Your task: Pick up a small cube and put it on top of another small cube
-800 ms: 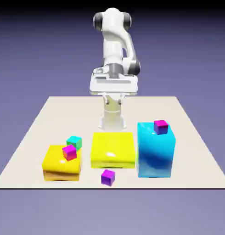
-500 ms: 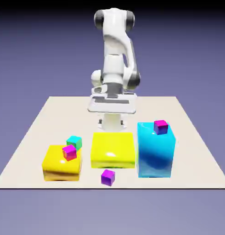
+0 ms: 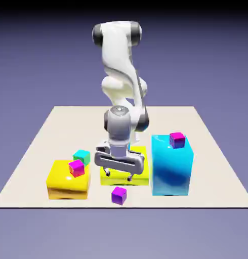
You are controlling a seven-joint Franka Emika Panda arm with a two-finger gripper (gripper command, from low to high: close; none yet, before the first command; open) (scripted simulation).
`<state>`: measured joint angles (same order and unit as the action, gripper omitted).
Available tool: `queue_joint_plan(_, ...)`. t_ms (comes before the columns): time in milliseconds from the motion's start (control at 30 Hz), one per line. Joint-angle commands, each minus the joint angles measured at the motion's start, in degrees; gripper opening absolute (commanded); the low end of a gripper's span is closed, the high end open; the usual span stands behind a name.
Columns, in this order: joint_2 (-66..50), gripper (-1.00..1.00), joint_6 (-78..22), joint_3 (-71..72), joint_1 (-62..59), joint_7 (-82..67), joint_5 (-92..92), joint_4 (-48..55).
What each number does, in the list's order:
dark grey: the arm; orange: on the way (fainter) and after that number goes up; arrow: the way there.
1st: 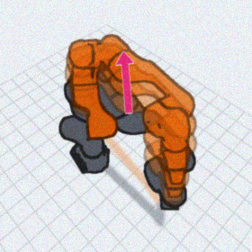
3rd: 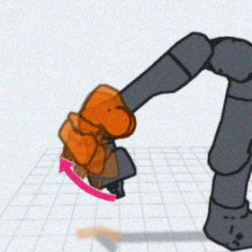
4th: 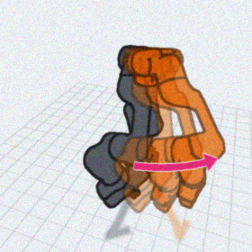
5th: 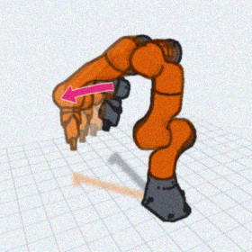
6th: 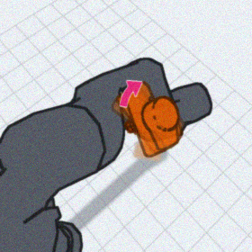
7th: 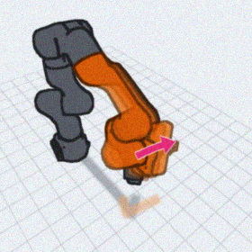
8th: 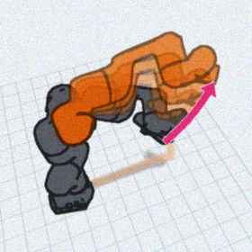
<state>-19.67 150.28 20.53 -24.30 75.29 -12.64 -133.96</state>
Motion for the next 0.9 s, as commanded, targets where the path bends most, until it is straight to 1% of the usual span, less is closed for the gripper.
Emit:
queue_joint_plan(0,-0.08,0.00,-0.04,0.03,-0.04,0.05,-0.02,0.04)
queue_joint_plan(33,-0.08,0.00,-0.04,0.03,-0.04,0.05,-0.02,0.04)
queue_joint_plan(200,-10.23,0.00,7.96,-5.96,4.74,4.16,-5.68,2.13)
queue_joint_plan(233,-10.23,-1.00,7.96,-5.96,4.75,4.16,-5.68,2.13)
queue_joint_plan(267,-10.23,-1.00,7.96,-5.96,4.75,4.16,-5.68,2.13)
queue_joint_plan(433,0.01,-1.00,-0.19,0.08,0.21,0.01,-0.04,0.12)
queue_joint_plan(667,8.02,-1.00,-16.69,3.29,7.20,-11.81,7.40,7.01)
queue_joint_plan(800,14.97,-1.00,-26.64,3.37,12.22,-19.97,12.82,9.77)
queue_joint_plan(867,18.97,-1.00,-29.49,2.23,16.38,-22.26,14.10,9.42)
